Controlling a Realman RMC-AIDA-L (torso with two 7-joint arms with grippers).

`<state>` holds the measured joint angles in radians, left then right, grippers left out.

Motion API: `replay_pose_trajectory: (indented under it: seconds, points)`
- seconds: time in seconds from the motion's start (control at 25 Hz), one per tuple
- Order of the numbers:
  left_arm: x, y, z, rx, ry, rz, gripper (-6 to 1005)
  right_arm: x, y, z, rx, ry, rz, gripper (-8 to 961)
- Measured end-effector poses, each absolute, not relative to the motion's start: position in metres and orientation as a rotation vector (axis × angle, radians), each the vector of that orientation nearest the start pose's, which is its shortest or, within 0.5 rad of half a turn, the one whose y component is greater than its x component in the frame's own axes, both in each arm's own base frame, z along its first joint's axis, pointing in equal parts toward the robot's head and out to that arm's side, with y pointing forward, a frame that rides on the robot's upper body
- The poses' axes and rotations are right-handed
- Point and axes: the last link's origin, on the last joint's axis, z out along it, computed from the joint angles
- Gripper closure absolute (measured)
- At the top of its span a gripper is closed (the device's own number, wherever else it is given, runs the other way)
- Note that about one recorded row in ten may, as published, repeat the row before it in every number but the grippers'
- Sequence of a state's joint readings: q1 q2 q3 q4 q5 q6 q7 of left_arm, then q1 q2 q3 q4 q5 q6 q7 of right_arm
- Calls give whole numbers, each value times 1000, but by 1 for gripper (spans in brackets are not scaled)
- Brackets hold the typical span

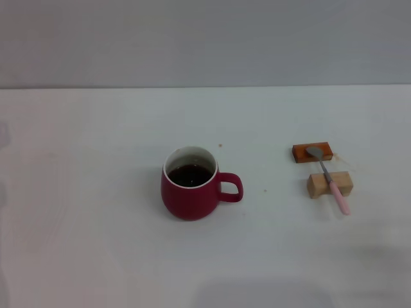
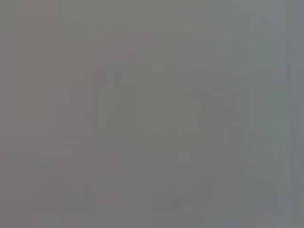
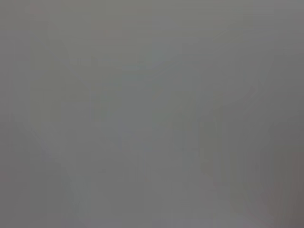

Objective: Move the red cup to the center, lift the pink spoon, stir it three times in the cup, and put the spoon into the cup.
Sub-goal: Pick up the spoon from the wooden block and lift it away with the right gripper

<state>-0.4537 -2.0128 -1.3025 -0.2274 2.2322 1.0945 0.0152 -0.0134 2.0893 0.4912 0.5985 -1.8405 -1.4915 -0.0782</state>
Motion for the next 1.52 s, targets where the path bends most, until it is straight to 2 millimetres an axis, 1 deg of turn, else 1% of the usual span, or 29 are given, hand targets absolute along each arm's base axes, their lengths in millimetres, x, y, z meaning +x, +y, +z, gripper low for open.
replay_pose_trajectory:
  seconds: [0.04,0.08,0.12,0.16,0.32,0.36,0.44,0.56,0.84,1.12,1.24,1.52]
  points:
    - [-366,357,79,-1130,-565,-598,621,323,186,-35,-1209,693,796,255]
    - [-367,357,80,-1125,-566,-594,574,313,179,-43,-1236,677,777,255]
    - [-367,358,81,-1122,-567,-589,528,307,176,-47,-1250,669,767,255]
    - [-367,358,81,-1122,-567,-589,495,307,176,-47,-1250,669,767,255]
    - [-370,357,82,-1117,-570,-579,362,287,162,-63,-1297,652,688,255]
    - [-370,357,82,-1117,-570,-579,328,287,162,-63,-1297,652,688,255]
    - [-372,355,83,-1113,-573,-575,269,280,156,-69,-1323,639,656,256]
    - [-373,355,84,-1110,-574,-573,191,275,150,-75,-1354,645,644,256]
    - [-373,356,86,-1104,-572,-570,195,277,145,-88,-1412,697,595,257]
    - [-372,357,86,-1103,-571,-573,197,282,145,-103,-1550,713,545,258]
    - [-372,357,85,-1103,-571,-576,197,283,146,-105,-1577,705,534,259]
    - [-370,356,82,-1101,-577,-582,197,294,151,-106,-1628,673,489,260]
